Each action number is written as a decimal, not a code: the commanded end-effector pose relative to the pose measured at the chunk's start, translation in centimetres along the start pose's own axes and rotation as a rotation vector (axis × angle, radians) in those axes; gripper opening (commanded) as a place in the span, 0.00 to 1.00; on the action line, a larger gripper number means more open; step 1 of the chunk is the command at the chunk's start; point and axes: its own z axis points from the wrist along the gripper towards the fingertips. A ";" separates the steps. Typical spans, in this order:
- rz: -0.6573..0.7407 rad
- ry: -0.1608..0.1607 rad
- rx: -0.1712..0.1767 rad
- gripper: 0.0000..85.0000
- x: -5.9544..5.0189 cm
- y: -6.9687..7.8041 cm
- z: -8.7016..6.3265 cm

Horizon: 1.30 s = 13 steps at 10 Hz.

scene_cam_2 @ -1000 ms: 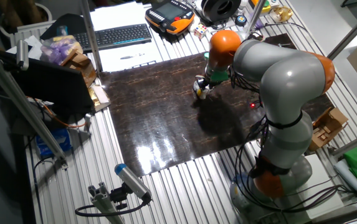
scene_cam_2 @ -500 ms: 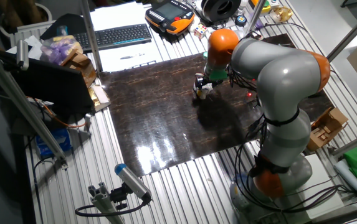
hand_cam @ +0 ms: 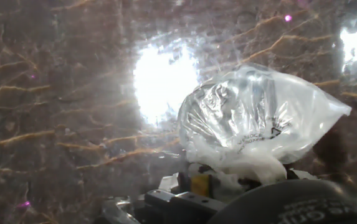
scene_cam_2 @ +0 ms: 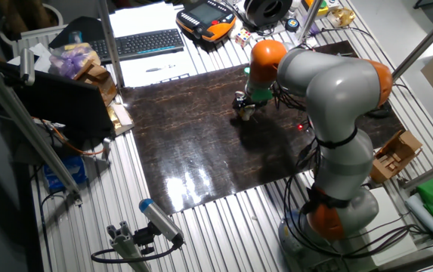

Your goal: Pick up a bag of things

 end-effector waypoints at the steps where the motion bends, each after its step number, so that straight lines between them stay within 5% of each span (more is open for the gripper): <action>1: -0.002 0.001 -0.004 1.00 0.0 -0.2 0.3; 8: -0.002 -0.007 -0.023 1.00 -0.6 -0.2 1.5; 9: -0.004 -0.008 -0.029 0.87 -0.6 -0.2 1.5; 11: -0.028 0.009 -0.056 0.23 -0.8 -0.3 1.4; 12: -0.039 0.007 -0.051 0.01 -0.8 -0.3 1.3; 13: -0.043 0.005 -0.049 0.01 -0.9 -0.3 1.1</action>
